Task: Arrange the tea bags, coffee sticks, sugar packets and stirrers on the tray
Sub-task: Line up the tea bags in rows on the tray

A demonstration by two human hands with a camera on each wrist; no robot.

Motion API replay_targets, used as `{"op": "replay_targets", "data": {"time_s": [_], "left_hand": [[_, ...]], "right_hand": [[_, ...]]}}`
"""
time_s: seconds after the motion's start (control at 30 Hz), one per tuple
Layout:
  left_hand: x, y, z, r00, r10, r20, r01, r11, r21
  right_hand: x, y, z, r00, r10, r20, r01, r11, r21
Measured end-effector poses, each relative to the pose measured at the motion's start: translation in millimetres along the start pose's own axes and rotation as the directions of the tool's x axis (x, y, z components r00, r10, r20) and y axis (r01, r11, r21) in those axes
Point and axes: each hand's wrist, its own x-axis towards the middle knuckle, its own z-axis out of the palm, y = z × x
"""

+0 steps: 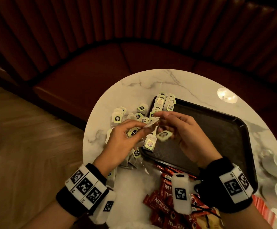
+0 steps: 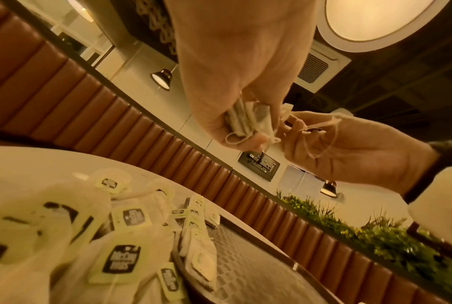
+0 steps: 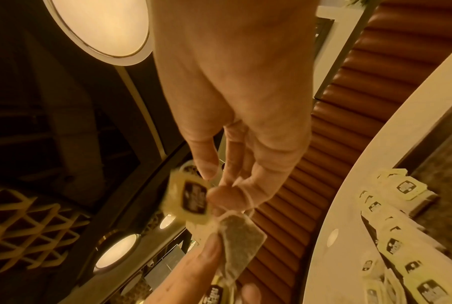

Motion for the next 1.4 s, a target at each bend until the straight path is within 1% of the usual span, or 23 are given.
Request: {"op": "replay_targets", "data": {"time_s": [0.07,0.17,0.23,0.37,0.47,0.57,0.67,0.77,0.83,0.9,1.0,1.1,1.17,1.3,1.4], "left_hand": [[0,1,1,0.998,-0.055,0.005,0.055,0.997,-0.062],[1,2,0,0.998,-0.063,-0.011,0.063,0.997,-0.04],[1,3,3,0.995,-0.091,-0.035,0.089,0.994,-0.063],[2,2,6,0.995,-0.083,-0.051,0.08,0.995,-0.064],[2,4,8,0.992,-0.107,-0.062,0.102,0.991,-0.086],[1,7,10,0.993,-0.099,-0.065,0.094,0.992,-0.081],[0,9,11,0.993,-0.103,-0.06,0.097,0.989,-0.108],[0,12,11,0.995,-0.082,-0.053,0.076,0.991,-0.114],[1,12,11,0.996,-0.074,-0.052,0.068,0.993,-0.1],[2,11,11,0.995,-0.073,-0.064,0.066,0.993,-0.094],[5,8,11,0.993,-0.067,-0.093,0.056,0.992,-0.111],[5,8,10,0.99,-0.09,-0.107,0.074,0.986,-0.15],[5,8,10,0.991,-0.098,-0.094,0.082,0.984,-0.155],[3,13,14,0.995,-0.077,-0.07,0.066,0.988,-0.139],[1,22,18,0.993,-0.108,-0.044,0.097,0.973,-0.209]], "right_hand": [[-3,-2,-1,1.0,-0.015,0.002,0.015,1.0,-0.007],[-7,-3,-4,0.999,-0.033,0.009,0.033,0.999,-0.002],[-8,-1,-5,0.999,-0.045,0.021,0.045,0.999,0.005],[-12,2,-6,0.997,-0.059,0.058,0.06,0.998,-0.004],[-13,5,-5,0.996,-0.074,0.047,0.077,0.996,-0.05],[-15,7,-2,0.992,-0.128,0.008,0.128,0.981,-0.149],[-18,7,0,0.981,-0.193,-0.03,0.18,0.953,-0.245],[-18,9,3,0.965,-0.262,-0.02,0.241,0.91,-0.338],[-17,12,5,0.95,-0.314,-0.007,0.275,0.841,-0.466],[-15,15,7,0.928,-0.371,-0.014,0.304,0.782,-0.545],[-16,16,5,0.905,-0.424,-0.028,0.337,0.755,-0.563],[-21,14,2,0.908,-0.418,-0.027,0.346,0.784,-0.516],[-22,14,1,0.906,-0.423,-0.028,0.353,0.789,-0.503],[-16,18,3,0.887,-0.461,0.01,0.378,0.716,-0.586],[-15,20,5,0.855,-0.518,0.002,0.42,0.691,-0.588]]}}
